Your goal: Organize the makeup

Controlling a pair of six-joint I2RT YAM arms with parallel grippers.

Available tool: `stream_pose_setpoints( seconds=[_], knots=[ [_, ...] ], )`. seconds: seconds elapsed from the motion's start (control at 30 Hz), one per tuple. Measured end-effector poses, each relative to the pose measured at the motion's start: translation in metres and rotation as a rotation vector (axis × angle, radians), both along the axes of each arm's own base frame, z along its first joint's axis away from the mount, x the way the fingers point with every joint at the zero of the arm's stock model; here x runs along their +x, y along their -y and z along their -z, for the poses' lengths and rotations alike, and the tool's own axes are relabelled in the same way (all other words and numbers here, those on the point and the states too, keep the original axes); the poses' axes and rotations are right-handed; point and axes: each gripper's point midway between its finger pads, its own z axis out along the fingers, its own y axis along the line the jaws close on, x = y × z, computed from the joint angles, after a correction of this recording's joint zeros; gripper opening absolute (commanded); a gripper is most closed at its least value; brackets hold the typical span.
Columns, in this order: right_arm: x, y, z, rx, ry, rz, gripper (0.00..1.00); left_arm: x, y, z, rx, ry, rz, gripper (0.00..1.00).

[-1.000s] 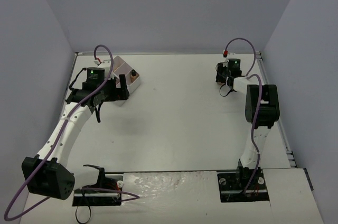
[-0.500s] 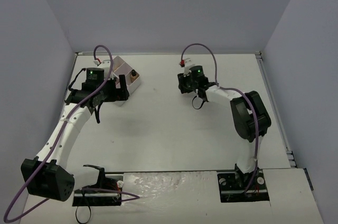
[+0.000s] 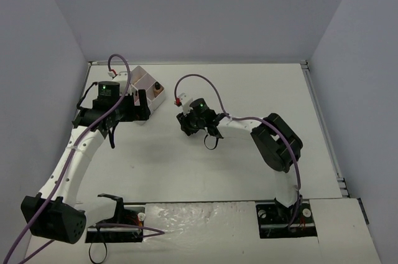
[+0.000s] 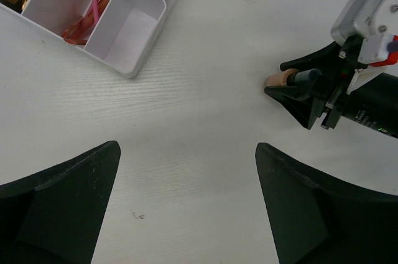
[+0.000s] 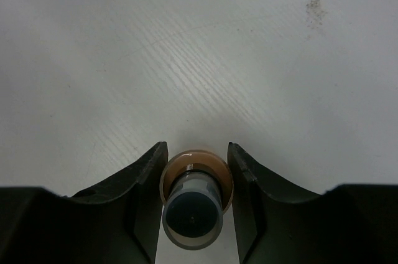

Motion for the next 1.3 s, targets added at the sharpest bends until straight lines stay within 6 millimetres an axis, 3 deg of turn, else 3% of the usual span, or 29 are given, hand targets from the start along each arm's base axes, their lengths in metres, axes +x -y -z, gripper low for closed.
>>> stream_pose_setpoints(
  seconds=[0.23, 0.33, 0.57, 0.7, 0.87, 1.03, 1.13, 1.3],
  knots=[
    [0.000, -0.005, 0.003, 0.023, 0.028, -0.007, 0.53, -0.001, 0.004, -0.001, -0.015, -0.002, 0.018, 0.88],
    [-0.006, 0.002, 0.014, 0.002, 0.012, -0.004, 0.66, -0.002, 0.006, 0.000, -0.022, -0.004, 0.026, 0.88],
    [-0.022, 0.005, 0.012, -0.034, -0.001, -0.020, 0.91, -0.002, 0.007, 0.000, -0.014, -0.001, 0.051, 0.88],
    [-0.027, 0.006, -0.022, -0.010, 0.025, -0.020, 1.00, -0.002, 0.007, 0.003, 0.002, -0.003, 0.072, 0.89],
    [-0.030, 0.011, -0.112, 0.104, 0.142, 0.004, 1.00, 0.000, 0.012, 0.007, 0.003, -0.017, 0.108, 0.89],
    [-0.036, 0.041, -0.189, 0.188, 0.254, 0.104, 1.00, 0.003, 0.034, 0.010, 0.011, -0.031, 0.172, 0.89],
    [-0.037, 0.070, -0.204, 0.195, 0.272, 0.207, 1.00, 0.001, 0.061, 0.014, 0.034, -0.042, 0.244, 0.89],
    [-0.040, 0.137, -0.188, 0.165, 0.221, 0.414, 1.00, 0.006, 0.099, 0.032, 0.066, -0.080, 0.323, 0.89]
  ],
)
